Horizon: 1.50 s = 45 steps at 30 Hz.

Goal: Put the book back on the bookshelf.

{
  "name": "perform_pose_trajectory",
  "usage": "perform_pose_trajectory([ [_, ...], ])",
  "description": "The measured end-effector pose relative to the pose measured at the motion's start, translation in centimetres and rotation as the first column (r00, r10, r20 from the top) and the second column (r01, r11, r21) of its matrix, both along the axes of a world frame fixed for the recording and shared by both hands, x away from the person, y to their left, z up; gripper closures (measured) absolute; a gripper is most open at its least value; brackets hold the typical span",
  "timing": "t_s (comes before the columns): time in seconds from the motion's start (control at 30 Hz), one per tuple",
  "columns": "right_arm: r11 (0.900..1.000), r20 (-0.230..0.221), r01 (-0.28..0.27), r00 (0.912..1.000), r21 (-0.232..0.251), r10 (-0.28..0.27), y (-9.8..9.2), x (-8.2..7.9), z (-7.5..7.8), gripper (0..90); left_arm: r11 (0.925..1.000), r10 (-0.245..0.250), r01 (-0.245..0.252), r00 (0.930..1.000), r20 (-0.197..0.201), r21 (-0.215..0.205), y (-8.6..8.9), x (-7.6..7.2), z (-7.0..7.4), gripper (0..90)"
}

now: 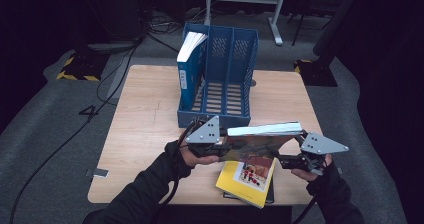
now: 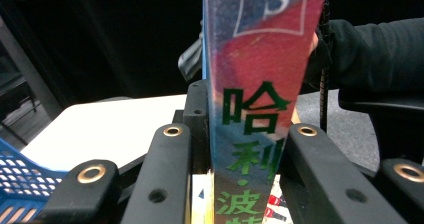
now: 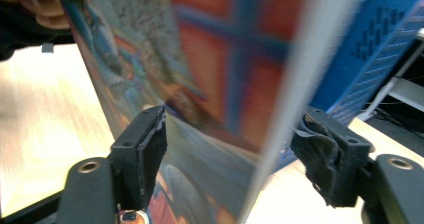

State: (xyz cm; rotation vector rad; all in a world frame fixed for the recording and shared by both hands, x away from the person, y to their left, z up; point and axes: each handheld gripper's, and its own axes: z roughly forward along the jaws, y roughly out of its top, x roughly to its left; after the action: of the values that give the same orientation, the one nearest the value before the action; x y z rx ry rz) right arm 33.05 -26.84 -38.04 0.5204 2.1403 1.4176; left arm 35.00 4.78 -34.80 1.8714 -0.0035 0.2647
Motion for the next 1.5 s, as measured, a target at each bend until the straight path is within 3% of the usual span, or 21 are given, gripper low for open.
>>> perform_pose_trajectory([
  [0.13, 1.000, -0.004, -0.010, 0.9999, -0.020, 0.010, 0.9, 0.2, -0.3, 33.7, 0.9998, 0.014, -0.015, 0.9998, -0.016, -0.013, 0.1, 0.1, 0.0, 73.2],
  [0.23, 1.000, -0.013, -0.018, 0.9998, -0.008, 0.018, 0.8, 0.3, -0.4, 36.1, 0.9997, 0.018, -0.018, 0.9998, -0.013, -0.018, 0.2, 0.1, 0.3, 72.3],
  [0.33, 1.000, -0.012, -0.015, 0.9998, -0.005, 0.015, 0.7, 0.2, -0.5, 36.6, 0.9957, -0.009, 0.005, 0.9992, -0.039, -0.092, 0.3, 0.2, 1.3, 69.6],
  [0.4, 1.000, -0.012, -0.017, 0.9998, -0.004, 0.017, 0.8, 0.2, -0.5, 36.8, 0.9947, -0.016, 0.012, 0.9989, -0.044, -0.102, 0.3, 0.2, 1.6, 68.2],
  [0.5, 1.000, -0.013, -0.011, 0.9999, -0.003, 0.011, 0.8, 0.2, -0.5, 37.0, 0.9970, 0.000, -0.001, 0.9998, -0.019, -0.078, -0.2, 0.0, 2.7, 67.2],
  [0.73, 1.000, -0.014, -0.013, 0.9998, -0.005, 0.013, 0.9, 0.2, -0.4, 37.0, 0.9992, 0.033, -0.034, 0.9994, -0.012, -0.024, -1.2, -0.1, 2.8, 67.2],
  [0.93, 1.000, -0.019, -0.002, 0.9998, -0.006, 0.002, 0.9, 0.2, -0.5, 36.6, 0.9998, 0.007, -0.008, 0.9994, -0.033, -0.017, -1.5, 0.5, 3.1, 72.4],
  [1.13, 1.000, -0.021, 0.008, 0.9998, -0.002, -0.008, 0.5, 0.1, -0.4, 37.1, 0.9996, 0.026, -0.026, 0.9985, -0.049, 0.015, -1.6, 0.6, 3.6, 73.5],
  [1.33, 1.000, -0.045, 0.022, 0.9987, -0.005, -0.022, -0.6, -0.2, -0.7, 35.4, 0.9980, 0.063, -0.063, 0.9960, -0.062, 0.006, -1.7, 0.8, 3.7, 73.7],
  [1.5, 0.996, -0.098, 0.087, 0.9915, -0.001, -0.086, -3.7, 0.0, -1.5, 29.5, 0.9962, 0.088, -0.088, 0.9920, -0.091, 0.005, -1.6, 1.4, 4.0, 73.7],
])
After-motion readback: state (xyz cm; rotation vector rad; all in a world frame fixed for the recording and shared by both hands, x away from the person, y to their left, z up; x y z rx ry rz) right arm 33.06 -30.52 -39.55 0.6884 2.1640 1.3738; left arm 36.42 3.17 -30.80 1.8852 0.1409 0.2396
